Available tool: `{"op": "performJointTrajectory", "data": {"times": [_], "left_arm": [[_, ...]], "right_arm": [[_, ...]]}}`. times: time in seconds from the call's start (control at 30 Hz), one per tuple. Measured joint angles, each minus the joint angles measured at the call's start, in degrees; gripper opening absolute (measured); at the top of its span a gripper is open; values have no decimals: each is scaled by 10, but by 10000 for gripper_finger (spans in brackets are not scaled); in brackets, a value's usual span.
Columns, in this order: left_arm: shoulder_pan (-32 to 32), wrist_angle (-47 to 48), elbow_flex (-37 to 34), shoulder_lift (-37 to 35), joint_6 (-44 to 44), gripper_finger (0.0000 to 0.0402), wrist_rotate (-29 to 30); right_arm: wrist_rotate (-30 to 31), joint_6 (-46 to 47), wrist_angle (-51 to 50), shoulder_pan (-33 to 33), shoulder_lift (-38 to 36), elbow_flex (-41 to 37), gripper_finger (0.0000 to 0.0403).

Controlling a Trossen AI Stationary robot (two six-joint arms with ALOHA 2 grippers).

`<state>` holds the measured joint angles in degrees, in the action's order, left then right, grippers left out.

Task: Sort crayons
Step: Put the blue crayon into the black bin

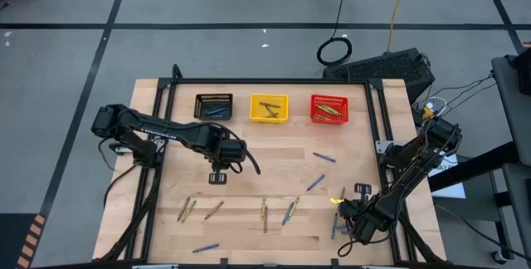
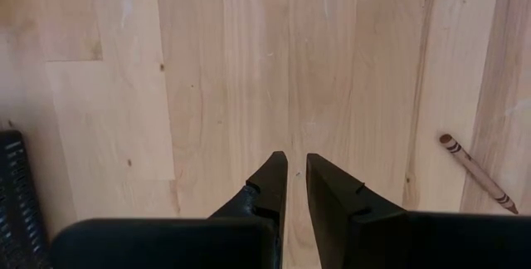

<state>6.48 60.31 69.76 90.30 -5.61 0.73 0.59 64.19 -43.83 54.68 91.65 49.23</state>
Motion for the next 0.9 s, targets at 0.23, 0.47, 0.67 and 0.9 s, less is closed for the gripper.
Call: {"op": "performJointTrajectory", "data": {"times": [0.23, 0.47, 0.67, 0.9], "left_arm": [[0, 0, 0, 0, 0, 43, 0], [0, 0, 0, 0, 0, 43, 0], [0, 0, 0, 0, 0, 43, 0], [0, -2, 0, 0, 0, 43, 0]], "right_arm": [[-2, 11, -1, 0, 0, 0, 2], [-1, 11, -5, 0, 2, 9, 1], [-5, 15, -5, 2, 2, 14, 0], [3, 27, -8, 2, -5, 28, 0]]}}
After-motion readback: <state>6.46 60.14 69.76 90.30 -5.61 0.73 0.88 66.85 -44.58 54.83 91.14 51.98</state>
